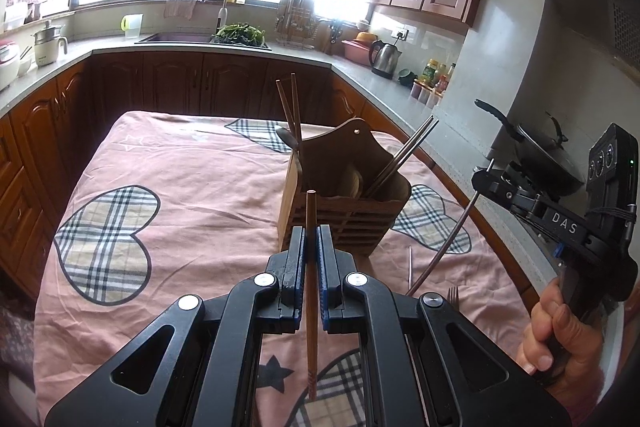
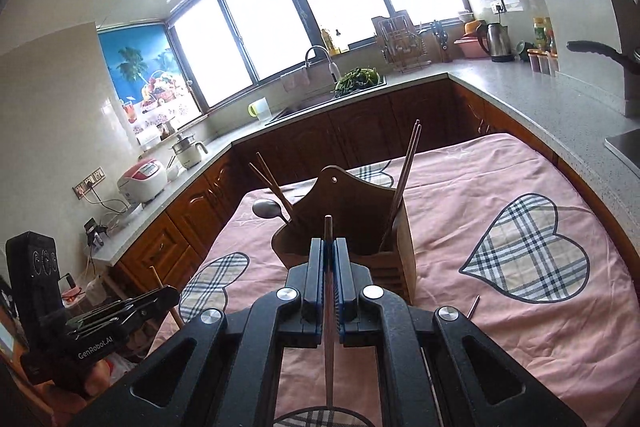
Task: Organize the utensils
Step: 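Lift both chopsticks to the wooden holder and lower them into it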
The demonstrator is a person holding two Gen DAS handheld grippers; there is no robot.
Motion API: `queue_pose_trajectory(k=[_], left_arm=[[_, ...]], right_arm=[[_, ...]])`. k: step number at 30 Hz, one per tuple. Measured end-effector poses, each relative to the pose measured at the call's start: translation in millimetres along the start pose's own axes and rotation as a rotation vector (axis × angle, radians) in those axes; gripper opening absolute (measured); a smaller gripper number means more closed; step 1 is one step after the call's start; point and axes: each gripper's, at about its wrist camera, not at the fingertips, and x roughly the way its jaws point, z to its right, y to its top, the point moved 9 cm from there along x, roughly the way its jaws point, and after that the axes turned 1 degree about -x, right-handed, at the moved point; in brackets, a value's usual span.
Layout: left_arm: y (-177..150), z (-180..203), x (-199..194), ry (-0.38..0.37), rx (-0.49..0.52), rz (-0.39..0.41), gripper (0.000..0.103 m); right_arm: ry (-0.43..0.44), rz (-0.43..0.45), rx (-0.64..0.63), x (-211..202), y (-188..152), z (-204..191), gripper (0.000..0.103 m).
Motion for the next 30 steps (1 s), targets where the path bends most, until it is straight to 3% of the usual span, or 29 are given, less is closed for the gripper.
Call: queue_pose_trajectory(k=[8, 21, 30], left_arm=[[23, 3, 5, -0.005, 0.003, 0.027, 0.005], [107, 3, 10, -0.028, -0.034, 0.194, 0.005], [154, -10, 22, -0.024, -0.114, 0.305, 0.005]], right_arm=[[-0.009, 0.061, 0.005, -7, 25, 4, 0.004], [-0.050, 0.239, 0.017, -12, 102, 18, 0.004], [-0.102, 0.333, 0.014, -10, 133, 32, 0.004]])
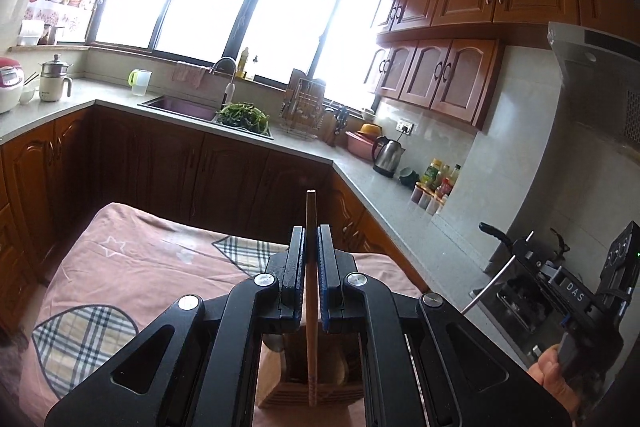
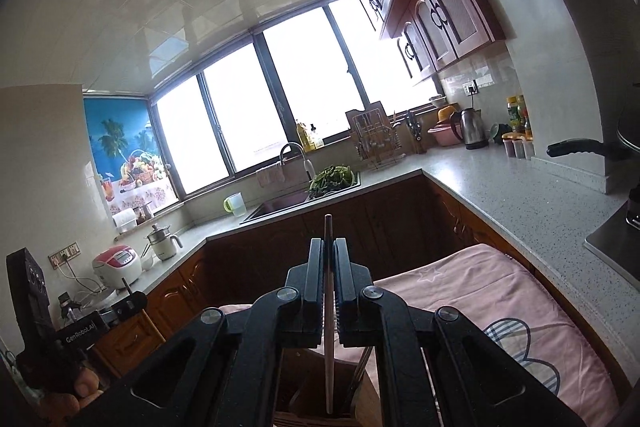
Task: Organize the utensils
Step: 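Lift both chopsticks to the wooden holder and lower them into it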
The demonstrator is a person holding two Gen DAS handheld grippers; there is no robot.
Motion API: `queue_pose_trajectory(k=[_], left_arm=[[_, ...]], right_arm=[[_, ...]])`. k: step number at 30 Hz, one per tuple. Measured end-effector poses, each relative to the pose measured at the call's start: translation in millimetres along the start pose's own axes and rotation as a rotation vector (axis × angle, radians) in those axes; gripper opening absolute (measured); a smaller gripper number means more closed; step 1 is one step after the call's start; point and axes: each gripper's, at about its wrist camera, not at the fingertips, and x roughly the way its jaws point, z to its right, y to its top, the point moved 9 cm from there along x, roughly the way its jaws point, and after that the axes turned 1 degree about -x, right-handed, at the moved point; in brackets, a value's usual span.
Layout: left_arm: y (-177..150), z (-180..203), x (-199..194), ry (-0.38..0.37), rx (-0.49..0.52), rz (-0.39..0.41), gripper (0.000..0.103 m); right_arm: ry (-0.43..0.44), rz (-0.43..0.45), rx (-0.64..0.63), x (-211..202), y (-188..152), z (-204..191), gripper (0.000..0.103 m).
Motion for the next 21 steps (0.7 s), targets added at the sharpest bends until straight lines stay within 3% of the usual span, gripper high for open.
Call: queue_pose_trajectory(k=[5, 11, 21], left_arm=[[1, -9, 20, 0.012, -0.054, 0.025, 0.005], [-16, -20, 44, 0.067, -0.047, 0.044, 0.005], [-70, -20, 68, 0.080, -0.010, -0.047, 0.005]], right_arm=[[-0.011, -0.019, 0.000, 17, -9, 9, 0.004], [-0.030, -0.042, 0.015, 34, -28, 21, 0.004], [-0.033, -0.128, 0.057, 56, -80, 31, 0.004]])
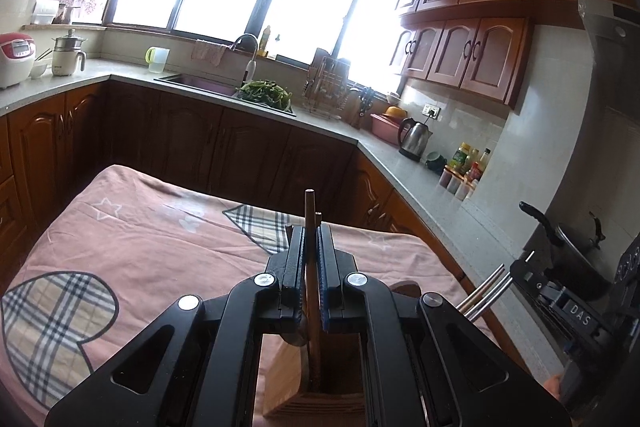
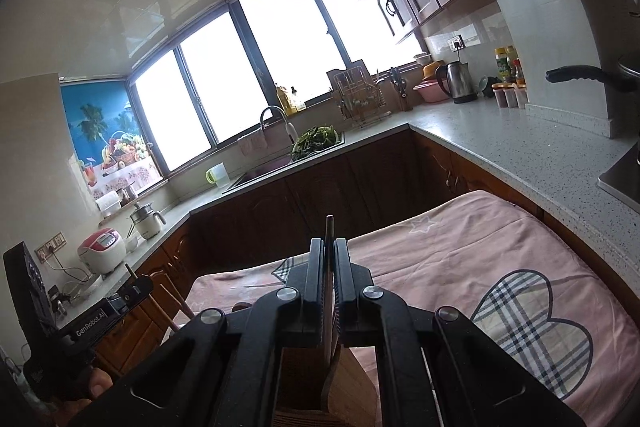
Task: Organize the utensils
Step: 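Lift both chopsticks to the wooden holder and lower them into it, then open both tools to release the chopsticks in the holder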
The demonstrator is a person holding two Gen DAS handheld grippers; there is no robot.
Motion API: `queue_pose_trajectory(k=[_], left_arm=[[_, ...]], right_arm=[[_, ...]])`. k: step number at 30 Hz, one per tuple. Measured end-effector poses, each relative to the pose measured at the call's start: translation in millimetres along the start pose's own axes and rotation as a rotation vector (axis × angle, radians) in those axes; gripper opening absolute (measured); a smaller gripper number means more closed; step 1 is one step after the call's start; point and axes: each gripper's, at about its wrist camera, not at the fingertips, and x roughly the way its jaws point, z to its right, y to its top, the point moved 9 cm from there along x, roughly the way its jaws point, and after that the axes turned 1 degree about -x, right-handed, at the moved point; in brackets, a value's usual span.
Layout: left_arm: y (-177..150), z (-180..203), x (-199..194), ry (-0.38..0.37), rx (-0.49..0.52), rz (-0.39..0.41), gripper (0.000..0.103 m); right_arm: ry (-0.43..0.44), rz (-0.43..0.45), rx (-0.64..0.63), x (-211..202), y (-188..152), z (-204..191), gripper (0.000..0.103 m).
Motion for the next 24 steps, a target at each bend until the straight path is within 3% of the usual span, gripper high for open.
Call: queue_pose_trajectory(k=[8, 24], left_arm=[[-16, 8, 7, 0.030, 0.072, -0.041, 0.006], [-16, 8, 11, 0.022, 0.069, -0.084, 0.005]], right_arm=[[-0.002, -0.061, 0.020, 12, -26, 4, 0.005], [0.013, -0.095, 0.042, 15, -28, 5, 0.010]])
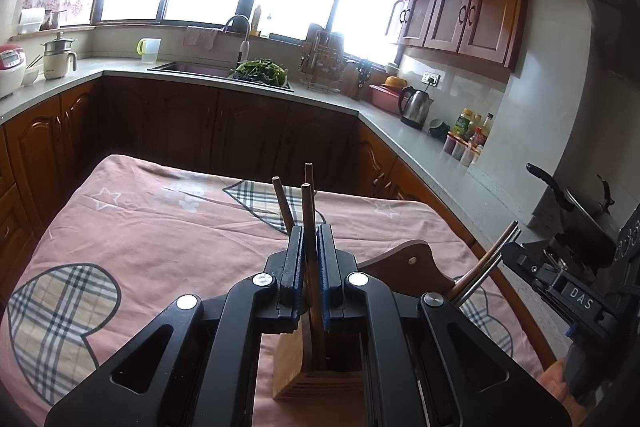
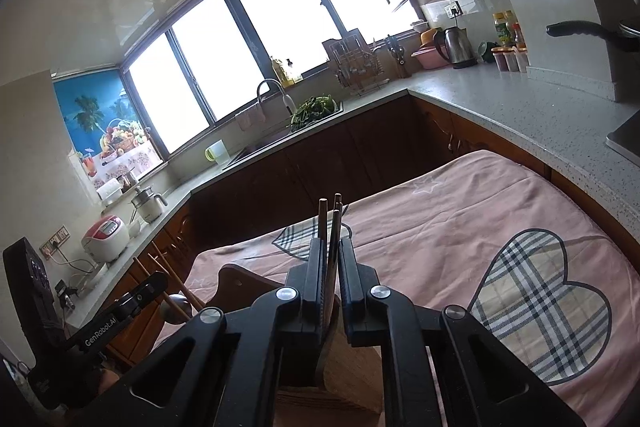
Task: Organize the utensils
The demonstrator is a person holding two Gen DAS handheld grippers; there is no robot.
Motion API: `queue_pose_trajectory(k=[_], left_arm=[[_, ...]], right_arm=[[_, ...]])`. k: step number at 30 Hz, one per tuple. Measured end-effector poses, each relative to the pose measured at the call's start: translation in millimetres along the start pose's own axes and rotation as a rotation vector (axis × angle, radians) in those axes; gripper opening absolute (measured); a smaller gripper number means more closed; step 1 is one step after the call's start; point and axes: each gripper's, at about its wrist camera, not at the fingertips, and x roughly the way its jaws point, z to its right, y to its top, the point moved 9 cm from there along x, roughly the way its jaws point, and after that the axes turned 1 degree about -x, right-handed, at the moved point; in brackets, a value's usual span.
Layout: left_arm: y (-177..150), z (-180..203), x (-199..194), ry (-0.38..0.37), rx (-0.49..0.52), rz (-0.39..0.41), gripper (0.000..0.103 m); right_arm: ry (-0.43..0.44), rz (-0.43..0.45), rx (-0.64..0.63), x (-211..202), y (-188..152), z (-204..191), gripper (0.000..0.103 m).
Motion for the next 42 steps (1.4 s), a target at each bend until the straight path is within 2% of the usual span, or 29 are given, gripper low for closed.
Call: queue_pose_trajectory(k=[6, 8, 9, 10, 11, 12, 14, 21, 26, 31, 34, 39, 42], left_arm=[[-1, 1, 0, 0.004, -0.002, -0.009, 0.008], [-1, 1, 0, 0.005, -0.001, -0.011, 0.012], [-2, 1, -1, 0.007, -0.001, -0.011, 0.022], [-1, 1, -2, 0.011, -0.001, -0.011, 0.031], [-1, 0, -4, 0.018, -0.003, -0.005, 0.050], [-1, -1, -7, 0.024, -0.006, 0.009, 0.055], [-1, -1, -12, 0.025, -0.001, 0.020, 0.056], [-7, -4, -17, 0.032, 0.004, 0.010, 0.056], [-9, -7, -20, 0.041, 0.002, 0.005, 0.058], [-10, -9, -25, 0.053, 0.001, 0.011, 0.064], [-11, -10, -29, 0.063, 0.003, 0.012, 0.072], [-16, -16, -38, 0.071, -0.004, 0.004, 0.094], [-24, -22, -46, 0.066, -0.021, -0.009, 0.099]], right_arm=[[-0.002, 0.002, 0.005, -3, 1, 1, 0.013], [-0.002, 0.000, 0.010, -3, 2, 4, 0.021], [-0.003, 0.000, 0.013, -4, 2, 5, 0.024], [-0.002, -0.001, 0.017, -4, 2, 6, 0.033], [0.000, -0.001, 0.020, -4, 2, 6, 0.040], [0.001, 0.002, 0.021, -6, 2, 6, 0.043], [0.003, 0.011, 0.024, -8, 3, 7, 0.047], [0.011, 0.009, 0.046, -14, 2, 10, 0.050], [0.019, 0.013, 0.042, -17, 1, 7, 0.065], [0.033, 0.015, 0.039, -21, 1, 3, 0.073], [0.037, 0.020, 0.040, -25, 0, 2, 0.083], [0.052, 0.024, 0.044, -32, -1, 0, 0.097], [0.073, 0.022, 0.052, -38, -3, -1, 0.103]])
